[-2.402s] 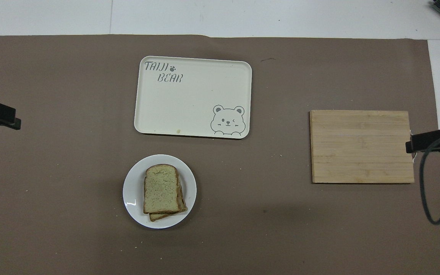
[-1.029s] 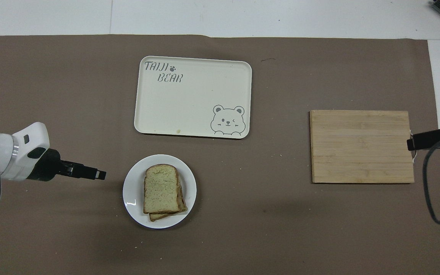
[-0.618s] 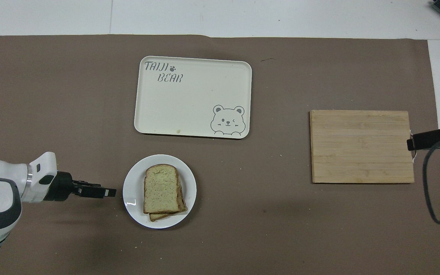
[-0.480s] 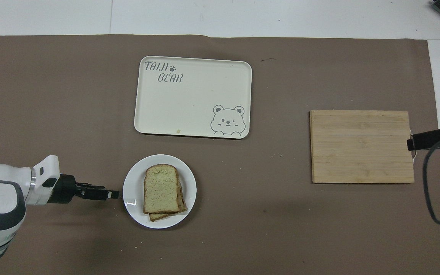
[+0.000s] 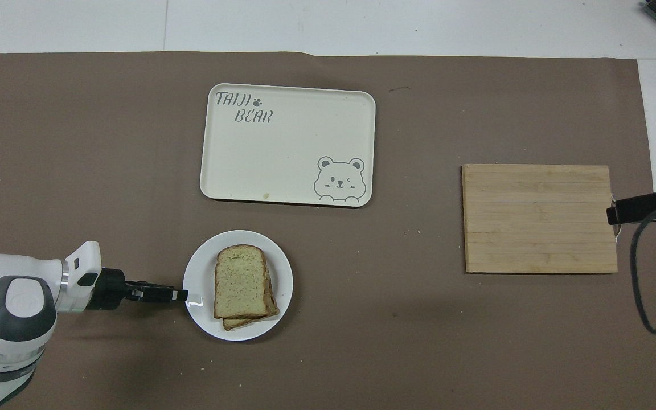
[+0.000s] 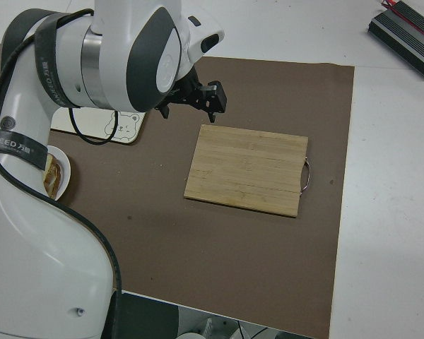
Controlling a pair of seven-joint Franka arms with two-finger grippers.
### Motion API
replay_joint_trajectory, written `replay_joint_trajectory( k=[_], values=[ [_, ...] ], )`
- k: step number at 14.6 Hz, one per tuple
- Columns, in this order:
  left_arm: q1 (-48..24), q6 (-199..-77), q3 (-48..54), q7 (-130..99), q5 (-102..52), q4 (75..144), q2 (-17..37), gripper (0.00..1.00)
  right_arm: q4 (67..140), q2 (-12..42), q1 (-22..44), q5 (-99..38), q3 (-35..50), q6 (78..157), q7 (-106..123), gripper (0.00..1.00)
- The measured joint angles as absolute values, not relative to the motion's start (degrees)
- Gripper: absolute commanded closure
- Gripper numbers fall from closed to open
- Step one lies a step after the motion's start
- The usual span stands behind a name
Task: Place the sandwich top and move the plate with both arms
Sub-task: 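Reach the left gripper to the plate rim nearest it, then grip the plate rim with the left gripper and slide it onto the tray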
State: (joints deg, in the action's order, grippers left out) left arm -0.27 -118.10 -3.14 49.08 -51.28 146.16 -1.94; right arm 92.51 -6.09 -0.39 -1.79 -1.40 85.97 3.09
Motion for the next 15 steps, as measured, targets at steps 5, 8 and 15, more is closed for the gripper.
replay_joint_trajectory(
  k=[5, 8, 15],
  values=[
    [-2.5, -118.9, -2.7, 50.0, -54.5, 146.4, -1.0, 0.80, 92.5, -6.1, -0.4, -1.8, -1.4, 86.0, 3.1, 0.00],
    [-4.7, -119.9, -2.6, 51.1, -58.0, 147.5, -0.8, 1.00, 92.5, -6.1, -0.4, -1.8, -1.4, 86.0, 3.1, 0.00],
    [-4.9, -118.8, -2.8, 51.3, -59.3, 146.8, -0.5, 1.00, 92.5, -6.1, -0.4, -1.8, -1.4, 86.0, 3.1, 0.00]
  ],
)
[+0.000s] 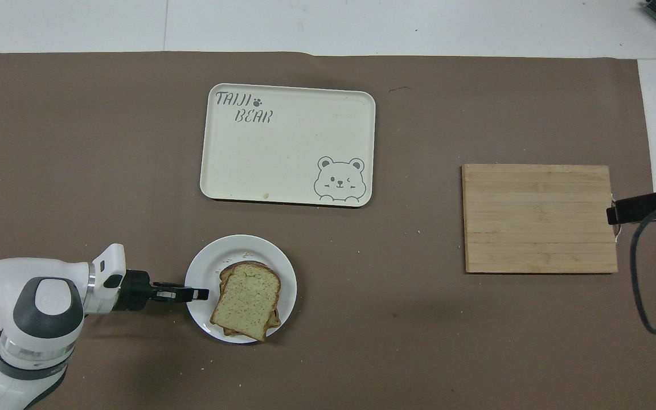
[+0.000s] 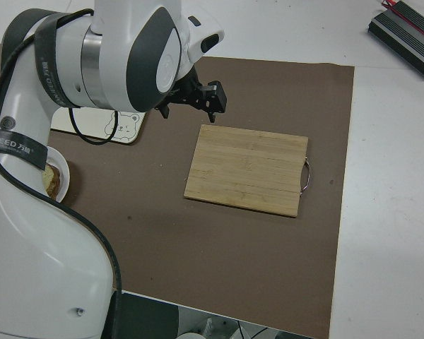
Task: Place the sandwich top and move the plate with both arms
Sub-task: 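Grip the plate rim with the left gripper and slide it onto the tray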
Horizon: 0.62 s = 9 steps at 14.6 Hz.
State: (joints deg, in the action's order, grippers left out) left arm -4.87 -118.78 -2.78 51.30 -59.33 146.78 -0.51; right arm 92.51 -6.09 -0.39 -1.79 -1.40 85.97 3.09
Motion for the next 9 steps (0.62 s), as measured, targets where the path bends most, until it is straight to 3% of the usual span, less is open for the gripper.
replay_joint_trajectory(
  k=[9],
  values=[
    [-2.4, -111.3, -3.2, 44.1, -59.7, 136.7, 4.5, 1.00, 92.5, -6.1, -0.4, -1.8, -1.4, 86.0, 3.1, 0.00]
  ],
)
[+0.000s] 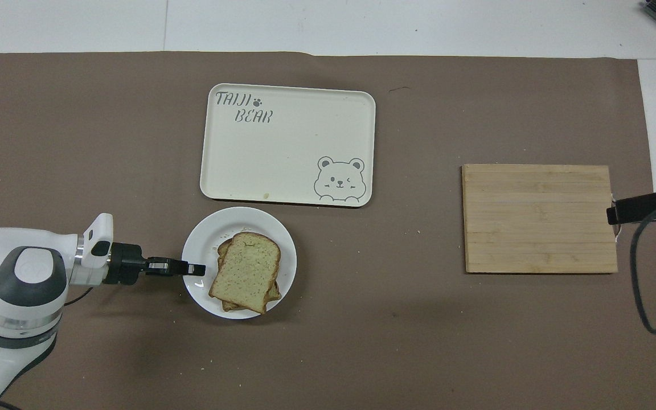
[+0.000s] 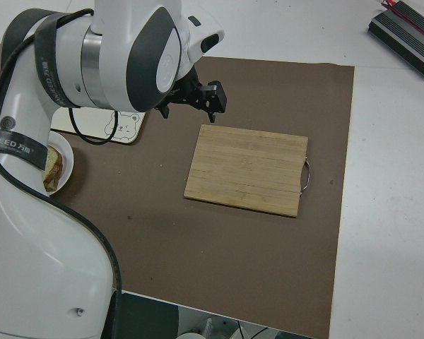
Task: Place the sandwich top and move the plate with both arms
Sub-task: 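Grip the plate rim with the left gripper and slide it onto the tray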
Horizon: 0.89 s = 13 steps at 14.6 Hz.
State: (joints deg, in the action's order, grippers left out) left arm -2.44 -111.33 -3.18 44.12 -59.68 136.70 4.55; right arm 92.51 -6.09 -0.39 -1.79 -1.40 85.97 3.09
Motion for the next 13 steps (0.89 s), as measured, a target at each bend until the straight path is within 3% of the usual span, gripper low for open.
replay_joint_trajectory(
  k=[13],
  values=[
    [-1.2, -109.6, 1.4, 23.8, -61.9, 106.2, 20.8, 1.00, 92.5, -6.1, -0.4, -1.8, -1.4, 86.0, 3.1, 0.00]
  ],
)
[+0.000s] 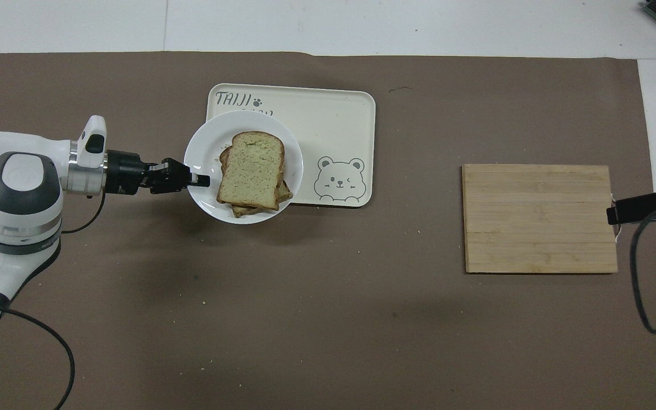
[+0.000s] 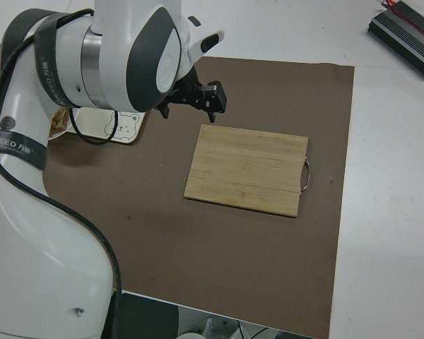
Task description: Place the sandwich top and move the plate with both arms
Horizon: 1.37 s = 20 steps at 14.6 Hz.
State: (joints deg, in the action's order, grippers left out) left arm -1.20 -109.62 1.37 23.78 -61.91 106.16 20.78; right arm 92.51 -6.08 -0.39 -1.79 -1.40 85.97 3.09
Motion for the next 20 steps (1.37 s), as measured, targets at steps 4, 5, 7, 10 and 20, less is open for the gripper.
replay_joint_trajectory(
  k=[4, 5, 7, 10, 20],
  values=[
    [-2.3, -118.4, 5.5, 19.4, -61.9, 101.7, 25.6, 1.00, 92.5, -6.1, -0.4, -1.8, -1.4, 86.0, 3.1, 0.00],
    [-2.8, -120.3, 6.2, 19.2, -61.9, 101.5, 26.7, 1.00, 92.5, -6.1, -0.4, -1.8, -1.4, 86.0, 3.1, 0.00],
    [-3.8, -123.1, 6.7, 19.0, -62.0, 101.2, 28.4, 1.00, 92.5, -6.1, -0.4, -1.8, -1.4, 86.0, 3.1, 0.00],
    [-4.9, -126.7, 7.0, 17.5, -62.0, 99.9, 30.7, 1.00, 92.5, -6.1, -0.4, -1.8, -1.4, 86.0, 3.1, 0.00],
    [-0.7, -128.8, 6.0, 18.4, -59.4, 97.5, 31.3, 0.00, 92.5, -6.1, -0.4, -1.8, -1.4, 86.0, 3.1, 0.00]
  ],
)
